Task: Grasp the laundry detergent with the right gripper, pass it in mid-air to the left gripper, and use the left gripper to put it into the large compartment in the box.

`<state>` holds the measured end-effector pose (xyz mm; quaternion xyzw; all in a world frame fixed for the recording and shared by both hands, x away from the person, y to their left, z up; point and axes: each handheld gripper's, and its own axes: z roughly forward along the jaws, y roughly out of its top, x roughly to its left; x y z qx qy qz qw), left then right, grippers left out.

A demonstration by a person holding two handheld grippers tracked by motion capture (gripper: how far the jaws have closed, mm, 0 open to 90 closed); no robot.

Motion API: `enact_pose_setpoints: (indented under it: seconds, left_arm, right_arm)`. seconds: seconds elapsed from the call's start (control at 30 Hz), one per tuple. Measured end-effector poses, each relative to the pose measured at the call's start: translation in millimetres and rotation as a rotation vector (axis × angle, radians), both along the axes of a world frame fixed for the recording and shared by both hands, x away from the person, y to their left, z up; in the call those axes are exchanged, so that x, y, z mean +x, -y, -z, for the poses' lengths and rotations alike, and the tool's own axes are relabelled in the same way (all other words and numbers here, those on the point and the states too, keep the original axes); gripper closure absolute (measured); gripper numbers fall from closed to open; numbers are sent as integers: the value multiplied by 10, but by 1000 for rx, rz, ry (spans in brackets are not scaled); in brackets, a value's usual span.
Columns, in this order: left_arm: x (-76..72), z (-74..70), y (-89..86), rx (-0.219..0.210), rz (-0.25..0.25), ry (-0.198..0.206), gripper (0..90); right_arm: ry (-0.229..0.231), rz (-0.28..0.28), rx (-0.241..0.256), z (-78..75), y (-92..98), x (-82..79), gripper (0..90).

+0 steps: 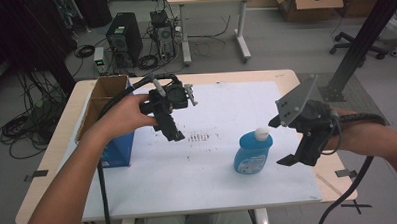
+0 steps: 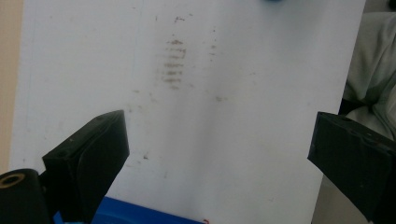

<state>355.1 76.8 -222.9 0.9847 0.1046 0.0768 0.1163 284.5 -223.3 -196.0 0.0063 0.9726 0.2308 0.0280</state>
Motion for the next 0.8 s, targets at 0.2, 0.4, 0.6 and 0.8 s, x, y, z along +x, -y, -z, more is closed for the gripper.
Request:
enact_pose_setpoints:
  seconds: [0.2, 0.4, 0.6, 0.8]
  left_arm:
    - [12, 8, 3, 0, 3, 1, 54]
    - [13, 5, -7, -5, -6, 3, 54]
    - [8, 1, -3, -8, -6, 9, 54]
    - [13, 9, 9, 3, -2, 10, 54]
  right_arm:
    - [1, 12, 13, 8, 65, 60, 60]
    - [-2, 19, 24, 27, 108, 107, 59]
    - [-3, 11, 40, 71, 174, 134, 60]
    - [-15, 23, 54, 142, 253, 173, 60]
